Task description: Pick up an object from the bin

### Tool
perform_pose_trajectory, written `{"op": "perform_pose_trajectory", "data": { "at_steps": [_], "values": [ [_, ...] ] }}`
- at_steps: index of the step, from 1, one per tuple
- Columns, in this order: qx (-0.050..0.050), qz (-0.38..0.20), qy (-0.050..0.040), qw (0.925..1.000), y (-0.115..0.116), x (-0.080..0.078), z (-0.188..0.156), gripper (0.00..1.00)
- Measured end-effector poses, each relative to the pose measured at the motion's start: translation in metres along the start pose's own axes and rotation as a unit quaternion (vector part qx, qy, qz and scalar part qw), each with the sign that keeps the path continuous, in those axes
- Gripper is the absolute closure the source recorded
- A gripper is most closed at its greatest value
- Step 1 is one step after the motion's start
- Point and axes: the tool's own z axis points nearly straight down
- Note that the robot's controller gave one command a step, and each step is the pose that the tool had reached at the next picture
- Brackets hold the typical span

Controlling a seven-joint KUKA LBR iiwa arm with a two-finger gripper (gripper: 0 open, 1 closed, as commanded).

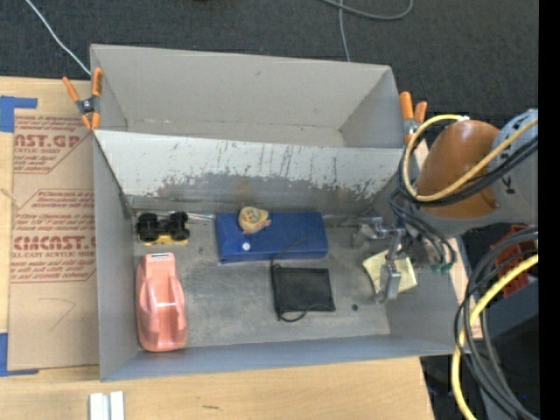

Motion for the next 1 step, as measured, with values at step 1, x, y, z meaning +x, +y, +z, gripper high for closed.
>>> {"op": "perform_pose_trajectory", "data": {
  "at_steps": [1],
  "values": [
    [0.000, 0.000, 0.0001, 1.0000, 0.0000, 0.0000, 0.0000, 0.00]
  ]
}}
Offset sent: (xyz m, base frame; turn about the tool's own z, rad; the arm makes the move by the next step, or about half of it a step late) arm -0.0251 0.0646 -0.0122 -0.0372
